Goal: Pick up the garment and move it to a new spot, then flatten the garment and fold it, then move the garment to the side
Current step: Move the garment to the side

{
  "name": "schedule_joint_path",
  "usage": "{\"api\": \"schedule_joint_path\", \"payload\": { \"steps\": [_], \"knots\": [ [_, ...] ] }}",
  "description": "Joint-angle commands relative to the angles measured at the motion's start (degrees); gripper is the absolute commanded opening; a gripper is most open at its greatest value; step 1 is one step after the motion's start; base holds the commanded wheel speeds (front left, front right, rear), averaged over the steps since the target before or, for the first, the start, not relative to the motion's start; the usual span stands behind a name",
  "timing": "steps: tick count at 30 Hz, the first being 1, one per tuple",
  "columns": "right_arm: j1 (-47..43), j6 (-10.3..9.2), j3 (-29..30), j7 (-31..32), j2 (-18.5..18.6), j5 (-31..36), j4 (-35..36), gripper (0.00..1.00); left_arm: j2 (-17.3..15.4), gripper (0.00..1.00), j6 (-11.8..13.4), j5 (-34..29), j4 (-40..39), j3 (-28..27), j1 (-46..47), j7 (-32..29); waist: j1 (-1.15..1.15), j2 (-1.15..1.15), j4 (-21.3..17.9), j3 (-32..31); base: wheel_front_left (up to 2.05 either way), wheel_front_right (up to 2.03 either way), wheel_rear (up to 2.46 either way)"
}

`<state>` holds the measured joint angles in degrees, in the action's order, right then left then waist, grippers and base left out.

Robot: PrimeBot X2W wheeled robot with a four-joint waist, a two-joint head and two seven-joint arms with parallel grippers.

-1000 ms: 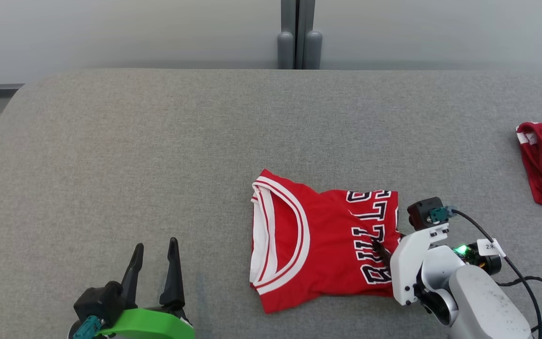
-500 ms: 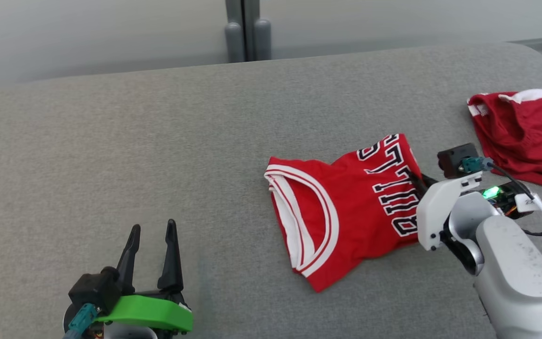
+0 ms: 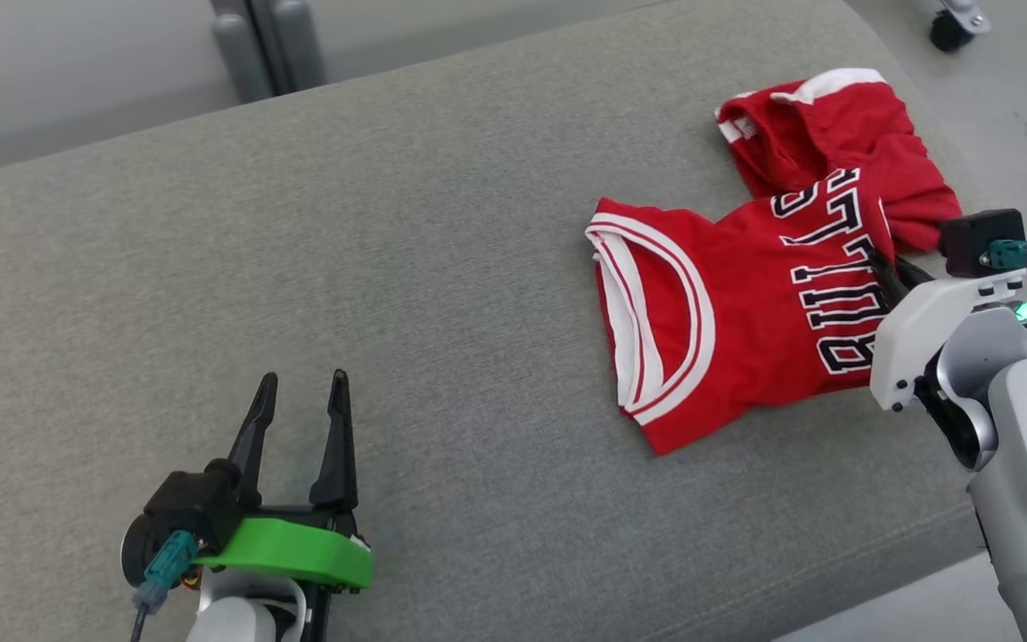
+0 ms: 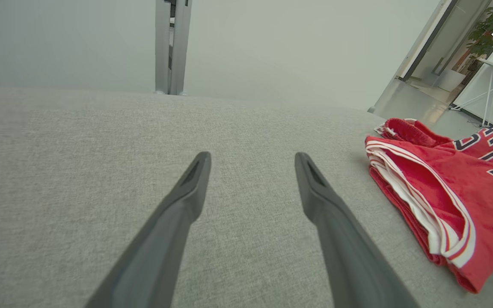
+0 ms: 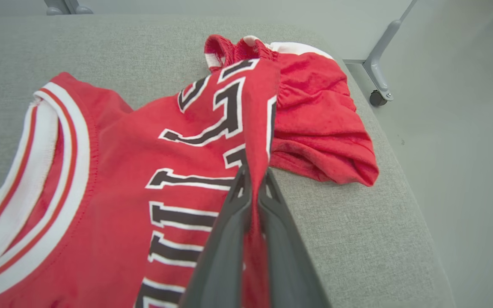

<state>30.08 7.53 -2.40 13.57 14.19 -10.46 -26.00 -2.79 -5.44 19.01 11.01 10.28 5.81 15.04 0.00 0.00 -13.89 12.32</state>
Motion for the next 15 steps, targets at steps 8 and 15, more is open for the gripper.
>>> {"api": "schedule_joint_path", "payload": {
  "steps": [8, 15],
  "knots": [
    [2.2, -0.09, -0.4, -1.5, -2.0, 1.0, -0.6, 0.0, -0.2, 1.0, -0.9, -1.3, 1.1, -0.2, 1.7, 0.2, 0.0, 0.0, -5.9, 3.4, 0.0, 0.0, 0.0],
    [8.3, -0.09, -1.6, -1.2, -2.5, 1.2, -1.9, 0.0, -0.2, 1.0, -1.2, -1.0, 1.7, 0.4, 1.9, 0.2, 0.0, 0.0, -3.6, 2.7, 0.0, 0.0, 0.0]
  ]
}}
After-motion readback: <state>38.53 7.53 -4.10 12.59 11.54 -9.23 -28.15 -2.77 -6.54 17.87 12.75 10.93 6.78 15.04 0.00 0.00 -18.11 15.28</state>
